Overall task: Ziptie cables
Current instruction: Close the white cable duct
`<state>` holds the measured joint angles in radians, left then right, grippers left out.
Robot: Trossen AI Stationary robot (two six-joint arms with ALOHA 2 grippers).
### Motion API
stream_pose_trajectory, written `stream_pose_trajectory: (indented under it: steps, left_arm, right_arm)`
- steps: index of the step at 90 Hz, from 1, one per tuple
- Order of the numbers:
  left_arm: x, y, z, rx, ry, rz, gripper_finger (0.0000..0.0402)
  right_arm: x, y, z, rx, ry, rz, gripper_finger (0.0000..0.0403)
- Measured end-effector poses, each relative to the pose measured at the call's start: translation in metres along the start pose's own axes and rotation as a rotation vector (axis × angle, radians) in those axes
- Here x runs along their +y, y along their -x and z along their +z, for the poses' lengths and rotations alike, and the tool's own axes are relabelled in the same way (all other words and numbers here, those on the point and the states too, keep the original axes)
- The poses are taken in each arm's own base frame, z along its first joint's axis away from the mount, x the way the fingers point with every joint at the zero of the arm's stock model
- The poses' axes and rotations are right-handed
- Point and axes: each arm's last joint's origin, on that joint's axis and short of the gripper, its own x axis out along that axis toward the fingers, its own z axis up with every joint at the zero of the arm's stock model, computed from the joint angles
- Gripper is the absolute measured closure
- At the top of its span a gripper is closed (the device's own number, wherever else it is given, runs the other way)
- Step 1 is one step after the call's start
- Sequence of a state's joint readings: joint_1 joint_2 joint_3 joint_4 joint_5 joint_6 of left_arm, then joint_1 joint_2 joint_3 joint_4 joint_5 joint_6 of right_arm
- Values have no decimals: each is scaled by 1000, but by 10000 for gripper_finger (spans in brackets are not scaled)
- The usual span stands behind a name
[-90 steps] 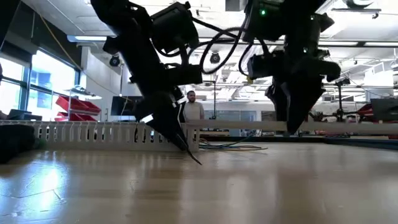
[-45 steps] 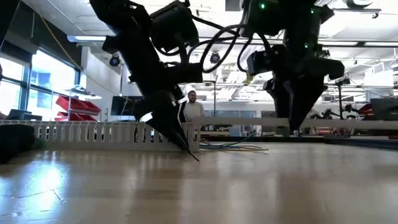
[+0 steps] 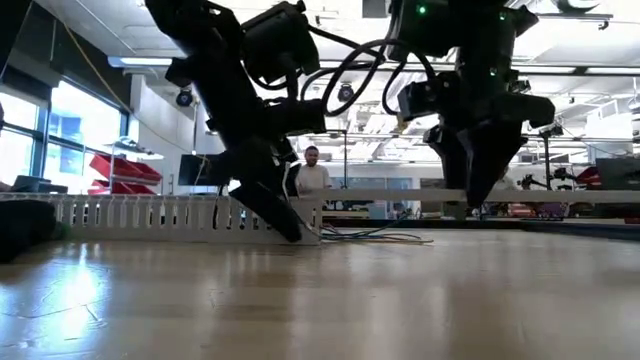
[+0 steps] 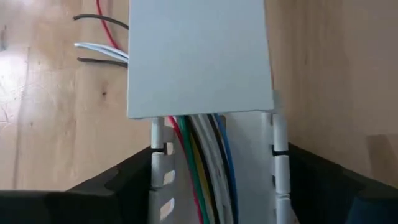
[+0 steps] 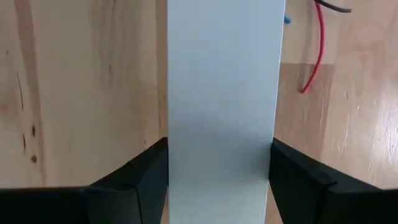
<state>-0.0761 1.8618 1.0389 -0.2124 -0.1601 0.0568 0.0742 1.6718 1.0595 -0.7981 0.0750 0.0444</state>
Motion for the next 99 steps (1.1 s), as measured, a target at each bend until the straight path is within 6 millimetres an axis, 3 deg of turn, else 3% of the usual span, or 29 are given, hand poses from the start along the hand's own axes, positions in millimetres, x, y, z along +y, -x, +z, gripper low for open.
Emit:
stream_pose_trajectory:
  steps: [23, 47, 80, 99]
  left_arm:
    - [4, 8, 5, -41, 32, 3, 120]
    - [6, -1, 4, -45, 29, -23, 121]
    - [6, 0, 5, -50, 16, -5, 173]
    - [6, 0, 5, -50, 17, -3, 179]
  right_arm:
    - [-1, 0, 0, 1, -1, 0, 195]
    - [0, 0, 0, -6, -1, 4, 195]
    - [0, -8, 0, -30, 2, 1, 195]
    - [1, -17, 2, -6, -34, 30, 195]
